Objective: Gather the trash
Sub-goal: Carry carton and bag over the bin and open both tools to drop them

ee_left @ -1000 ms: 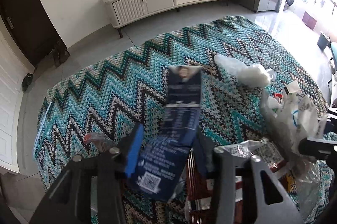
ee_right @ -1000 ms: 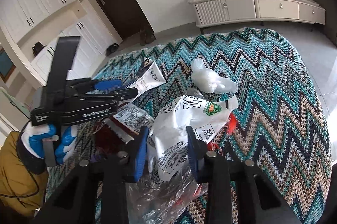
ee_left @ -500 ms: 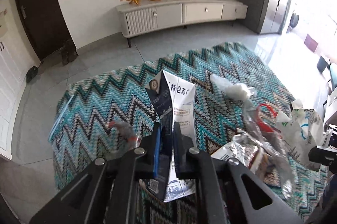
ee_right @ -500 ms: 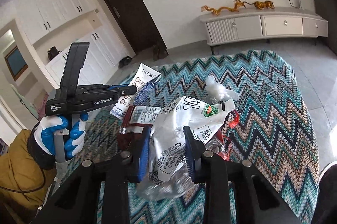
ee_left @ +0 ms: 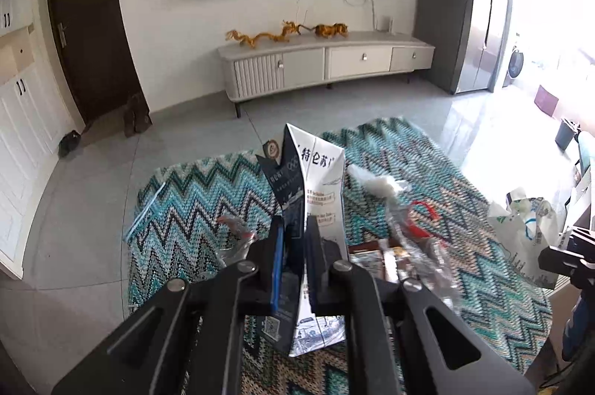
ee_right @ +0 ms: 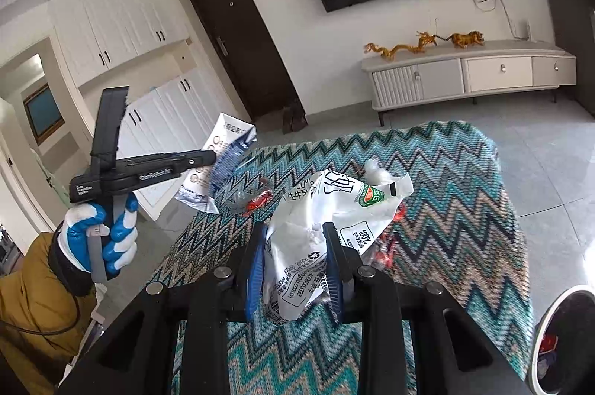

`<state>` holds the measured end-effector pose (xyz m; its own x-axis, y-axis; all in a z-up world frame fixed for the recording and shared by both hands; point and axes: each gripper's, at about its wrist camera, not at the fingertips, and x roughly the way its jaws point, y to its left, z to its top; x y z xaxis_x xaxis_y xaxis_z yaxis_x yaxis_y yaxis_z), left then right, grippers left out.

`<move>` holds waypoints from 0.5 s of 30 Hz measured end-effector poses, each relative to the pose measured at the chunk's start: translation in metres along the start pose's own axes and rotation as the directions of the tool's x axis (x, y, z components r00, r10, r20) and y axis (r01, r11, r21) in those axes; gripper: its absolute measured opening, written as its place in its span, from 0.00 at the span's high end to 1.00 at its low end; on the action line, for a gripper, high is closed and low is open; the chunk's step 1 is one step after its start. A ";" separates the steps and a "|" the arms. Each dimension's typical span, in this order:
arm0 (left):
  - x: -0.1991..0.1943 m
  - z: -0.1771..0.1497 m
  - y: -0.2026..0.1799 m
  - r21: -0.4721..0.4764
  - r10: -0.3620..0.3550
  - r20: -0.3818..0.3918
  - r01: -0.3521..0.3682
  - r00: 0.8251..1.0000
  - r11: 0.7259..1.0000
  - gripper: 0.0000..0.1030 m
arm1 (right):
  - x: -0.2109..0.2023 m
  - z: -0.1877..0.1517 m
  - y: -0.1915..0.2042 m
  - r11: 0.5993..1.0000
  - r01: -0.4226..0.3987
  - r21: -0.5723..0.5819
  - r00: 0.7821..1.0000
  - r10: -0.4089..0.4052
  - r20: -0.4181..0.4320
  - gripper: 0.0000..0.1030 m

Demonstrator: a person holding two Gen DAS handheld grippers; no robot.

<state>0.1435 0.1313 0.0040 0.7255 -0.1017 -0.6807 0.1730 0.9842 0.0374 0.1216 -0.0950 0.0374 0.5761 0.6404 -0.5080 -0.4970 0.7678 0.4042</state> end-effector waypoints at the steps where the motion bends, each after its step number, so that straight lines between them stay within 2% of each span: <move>1: -0.004 0.002 -0.005 0.006 -0.004 0.006 0.004 1.000 1.000 0.90 | -0.007 -0.001 -0.003 1.000 0.003 0.004 1.000 -0.003 0.010 0.73; 9: -0.024 0.022 -0.074 0.080 -0.102 0.035 0.099 0.994 0.992 0.90 | -0.073 -0.010 -0.039 0.996 0.080 0.050 0.992 -0.084 0.097 0.73; 15: -0.012 0.038 -0.160 0.154 -0.216 0.005 0.213 0.976 0.965 0.90 | -0.130 -0.028 -0.088 0.977 0.181 0.113 0.969 -0.196 0.151 0.73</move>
<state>0.1324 -0.0302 0.0336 0.6745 -0.3130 -0.6687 0.4239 0.9057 0.0036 0.0721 -0.2462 0.0470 0.7538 0.4725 -0.4567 -0.3081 0.8680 0.3894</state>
